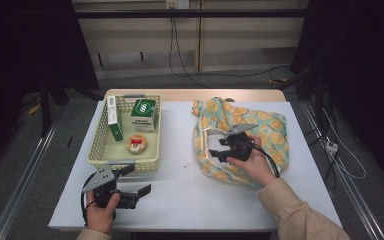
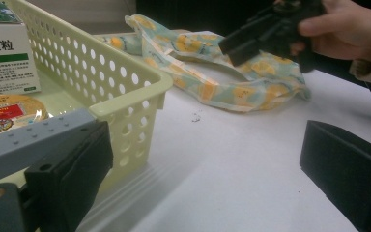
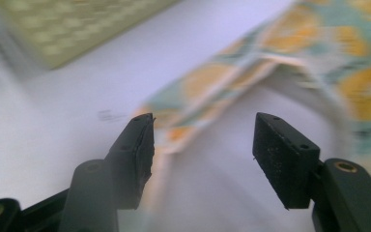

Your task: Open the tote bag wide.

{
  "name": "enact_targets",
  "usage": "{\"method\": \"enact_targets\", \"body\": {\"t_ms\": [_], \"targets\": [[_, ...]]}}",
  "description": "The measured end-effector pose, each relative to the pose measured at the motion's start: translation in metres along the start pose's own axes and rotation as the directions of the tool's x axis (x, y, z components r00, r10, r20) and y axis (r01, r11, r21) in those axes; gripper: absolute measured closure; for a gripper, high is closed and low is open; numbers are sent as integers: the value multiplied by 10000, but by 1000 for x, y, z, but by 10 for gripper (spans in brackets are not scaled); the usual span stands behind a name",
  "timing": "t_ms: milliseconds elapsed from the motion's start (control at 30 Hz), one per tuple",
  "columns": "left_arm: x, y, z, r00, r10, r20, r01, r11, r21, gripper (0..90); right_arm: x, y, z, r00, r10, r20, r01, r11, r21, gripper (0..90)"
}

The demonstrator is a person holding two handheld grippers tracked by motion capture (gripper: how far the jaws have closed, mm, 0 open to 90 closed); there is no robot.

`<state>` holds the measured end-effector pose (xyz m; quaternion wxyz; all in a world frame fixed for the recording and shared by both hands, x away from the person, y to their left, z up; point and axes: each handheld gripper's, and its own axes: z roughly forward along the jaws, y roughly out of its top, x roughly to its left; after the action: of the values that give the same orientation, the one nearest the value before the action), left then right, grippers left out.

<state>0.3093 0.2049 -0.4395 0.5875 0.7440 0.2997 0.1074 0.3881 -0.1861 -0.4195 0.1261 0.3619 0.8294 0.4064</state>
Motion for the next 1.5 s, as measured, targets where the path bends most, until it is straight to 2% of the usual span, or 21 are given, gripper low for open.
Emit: {"method": "enact_targets", "body": {"t_ms": [33, 67, 100, 300, 367, 400, 467, 633, 667, 733, 833, 867, 900, 967, 1033, 1067, 1200, 1300, 1333, 1400, 1500], "targets": [[0, 0, 0, 10000, -8, -8, 8, 10000, -5, 45, 19, -6, 4, 9985, -432, -333, 441, 9987, 271, 370], [0, 0, 0, 10000, -1, -8, 1, 10000, -1, 45, 19, -6, 4, 9985, -432, -333, 441, 9987, 271, 370], [-1, 0, 0, 10000, -21, -6, 21, 10000, -12, 45, 32, -13, 10, 9959, -795, -427, 823, 9942, 692, 358], [0, 0, -1, 10000, -16, -41, 16, 10000, -28, 45, 35, -31, 25, 9978, -658, -88, 664, 9897, 1267, 402], [0, 0, -1, 10000, -5, -28, 5, 10000, -14, 45, 32, -31, 23, 9976, -680, -90, 686, 9911, 1137, 640], [0, 0, 0, 10000, 13, -26, -13, 10000, 7, 45, 31, -31, 22, 9976, -539, -444, 588, 9913, 1179, 801], [0, 0, 0, 10000, 13, -44, -12, 10000, 5, 45, 34, -30, 22, 9952, -541, -817, 638, 9906, 1207, 878], [1, 1, 0, 10000, 48, -68, -48, 10000, -14, 45, 51, -26, 23, 9845, -831, -1544, 1008, 9887, 1109, 889], [1, 1, -1, 10000, 10, -91, -11, 10000, -34, 45, 65, -22, 22, 9750, -899, -2034, 1124, 9884, 1020, 890], [1, 1, -2, 9999, 65, -101, -66, 10000, -15, 45, 73, -20, 21, 9693, -932, -2274, 1179, 9882, 979, 890], [2, 3, -4, 9998, 101, -167, -102, 9999, -98, 45, 95, -15, 22, 9479, -1026, -3016, 1321, 9881, 789, 890], [2, 3, -5, 9998, 77, -184, -80, 9999, -123, 45, 108, -12, 23, 9301, -1004, -3534, 1364, 9875, 786, 891], [2, 3, -5, 9998, 44, -212, -48, 9999, -146, 45, 108, -12, 23, 9301, -1004, -3534, 1364, 9875, 786, 891], [2, 4, -7, 9997, 34, -223, -39, 9998, -217, 45, 125, -12, 25, 9031, -1011, -4175, 1488, 9854, 831, 890], [2, 4, -7, 9997, 26, -234, -32, 9997, -224, 45, 130, -13, 27, 8954, -1097, -4316, 1613, 9833, 846, 889], [2, 4, -7, 9997, 28, -249, -34, 9997, -229, 45, 137, -16, 28, 8774, -1090, -4672, 1724, 9804, 952, 889], [2, 5, -8, 9996, 83, -262, -89, 9997, -231, 45, 146, -22, 28, 8663, -1185, -4853, 1897, 9767, 1002, 885], [2, 5, -8, 9996, 61, -288, -68, 9997, -252, 45, 148, -28, 27, 8646, -1078, -4908, 1777, 9792, 980, 837], [2, 5, -8, 9996, 52, -292, -59, 9997, -257, 45, 148, -30, 26, 8711, -1218, -4759, 1841, 9791, 864, 767], [2, 5, -8, 9996, 94, -270, -100, 9997, -227, 45, 146, -29, 20, 8980, -1398, -4173, 1863, 9798, 727, 563], [1, 4, -7, 9996, 104, -257, -108, 9998, -181, 45, 140, -26, 14, 9033, -1202, -4119, 1593, 9853, 619, 495]]}}
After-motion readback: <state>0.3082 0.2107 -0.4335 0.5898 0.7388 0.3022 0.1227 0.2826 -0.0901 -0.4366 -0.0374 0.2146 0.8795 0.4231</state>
